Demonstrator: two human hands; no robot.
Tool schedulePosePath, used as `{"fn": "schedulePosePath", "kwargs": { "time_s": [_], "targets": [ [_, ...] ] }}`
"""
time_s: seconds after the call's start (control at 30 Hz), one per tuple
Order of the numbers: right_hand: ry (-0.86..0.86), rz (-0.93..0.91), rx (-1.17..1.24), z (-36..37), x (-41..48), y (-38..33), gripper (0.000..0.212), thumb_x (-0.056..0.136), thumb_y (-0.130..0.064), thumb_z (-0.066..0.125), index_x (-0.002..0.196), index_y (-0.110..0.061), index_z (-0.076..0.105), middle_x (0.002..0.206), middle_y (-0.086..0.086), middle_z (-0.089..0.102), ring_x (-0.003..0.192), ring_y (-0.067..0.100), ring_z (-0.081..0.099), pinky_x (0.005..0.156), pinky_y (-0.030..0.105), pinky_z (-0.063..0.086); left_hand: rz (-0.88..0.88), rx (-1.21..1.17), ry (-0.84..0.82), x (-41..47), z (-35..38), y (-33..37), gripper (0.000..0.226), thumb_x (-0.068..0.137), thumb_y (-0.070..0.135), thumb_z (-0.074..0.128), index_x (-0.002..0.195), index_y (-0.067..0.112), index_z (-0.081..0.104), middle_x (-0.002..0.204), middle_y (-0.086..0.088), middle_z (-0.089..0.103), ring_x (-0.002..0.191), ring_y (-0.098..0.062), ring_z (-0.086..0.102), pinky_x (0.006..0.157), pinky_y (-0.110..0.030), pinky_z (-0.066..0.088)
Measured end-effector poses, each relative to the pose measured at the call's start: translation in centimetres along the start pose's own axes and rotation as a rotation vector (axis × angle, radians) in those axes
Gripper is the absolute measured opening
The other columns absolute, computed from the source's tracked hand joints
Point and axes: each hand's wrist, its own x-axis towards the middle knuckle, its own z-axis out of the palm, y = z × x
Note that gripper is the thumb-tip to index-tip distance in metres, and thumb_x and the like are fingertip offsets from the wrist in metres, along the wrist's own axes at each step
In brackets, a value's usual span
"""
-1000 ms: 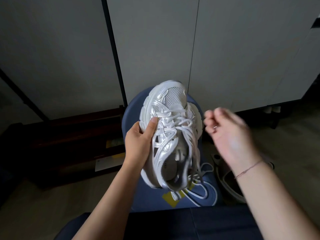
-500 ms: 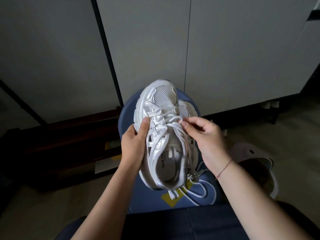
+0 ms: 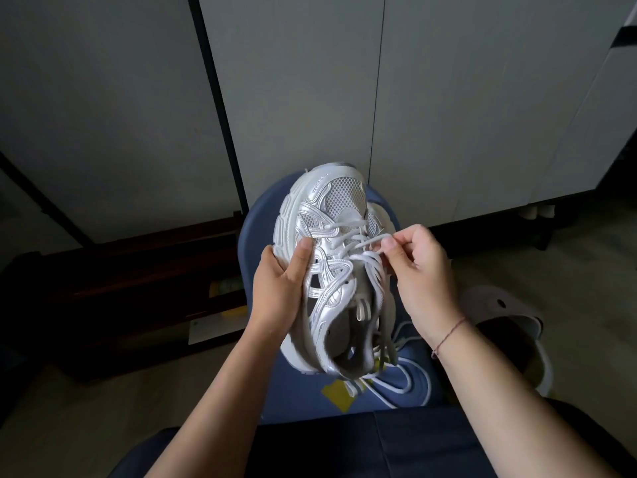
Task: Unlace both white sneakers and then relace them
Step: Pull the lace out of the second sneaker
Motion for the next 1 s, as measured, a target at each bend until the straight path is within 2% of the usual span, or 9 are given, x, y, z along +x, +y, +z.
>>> {"fn": "schedulePosePath", "kwargs": {
  "time_s": [0.13, 0.3, 0.4, 0.47, 0.6, 0.67, 0.77, 0.87, 1.0],
  "targets": [
    [-0.137, 0.296, 0.605, -0.6, 0.3, -1.2, 0.022, 0.094, -0.001, 0.046, 0.074, -0.008, 0.048, 0.062, 0.001, 0.054, 0.052, 0.008, 0.044, 0.051, 0.017, 0.041, 0.006, 0.035, -0.013, -0.1, -0.1, 0.2, 0.05, 0.077, 0.065, 0.056, 0.099, 0.021, 0.056, 0.097, 0.011, 0.067, 0.086, 0.001, 0.063, 0.072, -0.018, 0.045],
    [-0.405, 0.752, 1.062, -3.0, 0.9, -2.2, 0.017, 0.083, -0.011, 0.048, 0.07, -0.016, 0.038, 0.054, -0.006, 0.036, 0.041, 0.004, 0.029, 0.04, 0.014, 0.029, 0.02, 0.049, -0.029, 0.1, -0.2, 0.0, 0.053, 0.076, 0.066, 0.058, 0.1, 0.018, 0.058, 0.097, 0.008, 0.069, 0.087, -0.004, 0.066, 0.075, -0.023, 0.05],
    [-0.378, 0.682, 0.986, -2.8, 0.8, -1.6, 0.01, 0.081, -0.018, 0.057, 0.077, -0.013, 0.049, 0.061, -0.003, 0.047, 0.049, 0.004, 0.043, 0.046, 0.014, 0.041, 0.007, 0.035, -0.024, -0.1, -0.1, 0.1, 0.059, 0.07, 0.069, 0.057, 0.099, 0.018, 0.058, 0.096, 0.008, 0.07, 0.087, -0.005, 0.066, 0.074, -0.022, 0.049],
    [-0.422, 0.576, 0.928, -2.5, 0.6, -1.2, 0.024, 0.073, -0.026, 0.068, 0.086, -0.007, 0.061, 0.075, 0.004, 0.059, 0.064, 0.01, 0.057, 0.059, 0.019, 0.052, -0.01, 0.029, -0.013, -0.1, 0.0, 0.1, 0.054, 0.072, 0.068, 0.057, 0.097, 0.02, 0.058, 0.096, 0.007, 0.07, 0.087, -0.005, 0.066, 0.075, -0.023, 0.048],
    [-0.456, 0.449, 0.848, -1.7, 0.0, -0.8, 0.038, 0.064, -0.027, 0.08, 0.096, -0.01, 0.071, 0.09, 0.006, 0.07, 0.079, 0.013, 0.065, 0.074, 0.023, 0.054, -0.027, 0.014, 0.012, 0.3, 0.0, -0.2, 0.047, 0.08, 0.064, 0.059, 0.1, 0.021, 0.06, 0.099, 0.007, 0.071, 0.09, -0.007, 0.067, 0.084, -0.03, 0.052],
    [-0.303, 0.441, 0.823, -1.0, -0.3, -0.8, 0.034, 0.052, -0.024, 0.082, 0.084, -0.013, 0.075, 0.085, 0.002, 0.072, 0.076, 0.011, 0.067, 0.07, 0.021, 0.055, -0.031, -0.01, 0.018, 0.4, 0.0, -0.2, 0.053, 0.078, 0.066, 0.059, 0.103, 0.019, 0.061, 0.1, 0.006, 0.072, 0.092, -0.009, 0.068, 0.088, -0.035, 0.054],
    [-0.164, 0.412, 0.78, -0.1, -0.7, -0.9, 0.017, 0.054, -0.022, 0.076, 0.07, -0.017, 0.076, 0.08, 0.0, 0.074, 0.076, 0.01, 0.068, 0.069, 0.022, 0.055, -0.039, -0.033, 0.023, 0.3, 0.0, -0.1, 0.06, 0.075, 0.068, 0.059, 0.108, 0.017, 0.061, 0.102, 0.006, 0.072, 0.093, -0.009, 0.068, 0.091, -0.038, 0.054],
    [-0.125, 0.414, 0.667, 0.1, -0.8, -1.2, 0.006, 0.064, -0.021, 0.071, 0.067, -0.017, 0.075, 0.072, 0.0, 0.072, 0.069, 0.012, 0.066, 0.067, 0.023, 0.056, -0.039, -0.041, 0.008, 0.2, 0.0, -0.2, 0.063, 0.073, 0.074, 0.062, 0.105, 0.019, 0.062, 0.101, 0.006, 0.073, 0.093, -0.011, 0.07, 0.092, -0.043, 0.054],
    [-0.161, 0.526, 0.748, -0.5, -0.4, -1.8, 0.019, 0.07, -0.026, 0.064, 0.057, -0.013, 0.064, 0.05, -0.004, 0.055, 0.041, 0.004, 0.048, 0.041, 0.013, 0.04, -0.031, -0.027, -0.006, 0.2, 0.0, -0.3, 0.058, 0.072, 0.071, 0.061, 0.103, 0.021, 0.061, 0.099, 0.006, 0.073, 0.091, -0.012, 0.07, 0.09, -0.044, 0.055]
  ]
}}
